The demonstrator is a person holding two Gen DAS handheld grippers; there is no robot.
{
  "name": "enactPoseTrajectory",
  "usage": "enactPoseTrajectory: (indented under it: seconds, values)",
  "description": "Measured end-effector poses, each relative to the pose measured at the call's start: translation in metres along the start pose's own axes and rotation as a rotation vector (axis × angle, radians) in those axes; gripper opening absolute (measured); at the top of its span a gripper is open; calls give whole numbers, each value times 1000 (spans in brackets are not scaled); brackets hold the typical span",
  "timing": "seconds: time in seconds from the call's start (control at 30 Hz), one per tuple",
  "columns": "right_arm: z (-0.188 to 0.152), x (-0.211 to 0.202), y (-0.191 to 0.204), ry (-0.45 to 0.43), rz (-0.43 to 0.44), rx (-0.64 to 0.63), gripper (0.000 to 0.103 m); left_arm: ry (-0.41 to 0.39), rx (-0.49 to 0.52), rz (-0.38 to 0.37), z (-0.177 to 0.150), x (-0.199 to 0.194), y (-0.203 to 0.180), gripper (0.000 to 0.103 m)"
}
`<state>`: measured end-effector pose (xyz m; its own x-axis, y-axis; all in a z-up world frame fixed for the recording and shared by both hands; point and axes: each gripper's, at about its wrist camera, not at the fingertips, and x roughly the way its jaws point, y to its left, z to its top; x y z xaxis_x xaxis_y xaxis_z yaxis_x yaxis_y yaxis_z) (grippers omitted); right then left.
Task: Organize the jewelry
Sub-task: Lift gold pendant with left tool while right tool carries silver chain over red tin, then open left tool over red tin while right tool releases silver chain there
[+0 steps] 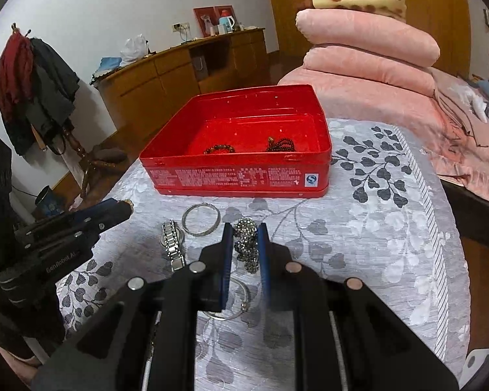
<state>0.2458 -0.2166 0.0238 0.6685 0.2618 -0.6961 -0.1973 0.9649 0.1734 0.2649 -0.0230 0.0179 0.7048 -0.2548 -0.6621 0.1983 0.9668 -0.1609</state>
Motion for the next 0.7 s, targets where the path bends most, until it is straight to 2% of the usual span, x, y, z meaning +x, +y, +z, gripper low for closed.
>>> enactPoseTrajectory:
  seconds: [0.37,0.57,0.7]
  values:
    - [49,-8,6,-66,9,-53,14,-76,19,-33,55,0,-9,24]
    - [88,-1,4,-92,35,-59,14,-99,24,-34,92,16,-11,24]
    - [110,15,1,-86,42,-59,14,-84,24,-20,106,37,-10,24]
